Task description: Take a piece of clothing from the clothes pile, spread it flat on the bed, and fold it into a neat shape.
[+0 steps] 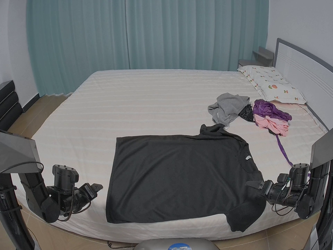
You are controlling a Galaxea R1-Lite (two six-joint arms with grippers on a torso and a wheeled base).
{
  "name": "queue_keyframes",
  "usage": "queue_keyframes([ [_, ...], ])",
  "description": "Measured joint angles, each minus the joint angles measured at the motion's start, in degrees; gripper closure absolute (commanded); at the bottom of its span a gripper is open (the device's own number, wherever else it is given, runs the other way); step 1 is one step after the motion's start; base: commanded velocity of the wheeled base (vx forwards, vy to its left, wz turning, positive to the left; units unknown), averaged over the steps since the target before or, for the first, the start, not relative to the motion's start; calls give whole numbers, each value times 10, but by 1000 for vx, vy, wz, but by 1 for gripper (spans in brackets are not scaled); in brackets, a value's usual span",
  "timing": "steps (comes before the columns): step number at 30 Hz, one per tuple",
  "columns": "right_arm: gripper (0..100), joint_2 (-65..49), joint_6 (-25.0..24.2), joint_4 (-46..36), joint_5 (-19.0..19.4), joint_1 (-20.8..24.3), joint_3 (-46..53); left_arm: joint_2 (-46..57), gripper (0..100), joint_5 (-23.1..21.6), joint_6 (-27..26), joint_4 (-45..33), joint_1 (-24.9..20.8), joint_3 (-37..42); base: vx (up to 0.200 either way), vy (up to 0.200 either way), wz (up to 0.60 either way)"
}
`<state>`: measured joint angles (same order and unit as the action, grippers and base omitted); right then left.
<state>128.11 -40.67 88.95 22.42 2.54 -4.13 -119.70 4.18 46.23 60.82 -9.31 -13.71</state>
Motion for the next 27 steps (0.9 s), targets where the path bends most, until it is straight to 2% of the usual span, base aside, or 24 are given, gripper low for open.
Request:
queue_keyframes([
  [15, 0, 3, -1, 0, -1, 4, -3, 1, 0, -1, 35, -2, -33, 0, 0, 0, 0],
  [21, 0, 3, -2, 0, -2, 4, -4, 2, 0, 0, 42, -2, -40, -1, 0, -200, 0],
  [27, 0, -2, -1, 0, -4, 5, -3, 3, 0, 0, 43, -1, -42, -1, 0, 0, 0],
])
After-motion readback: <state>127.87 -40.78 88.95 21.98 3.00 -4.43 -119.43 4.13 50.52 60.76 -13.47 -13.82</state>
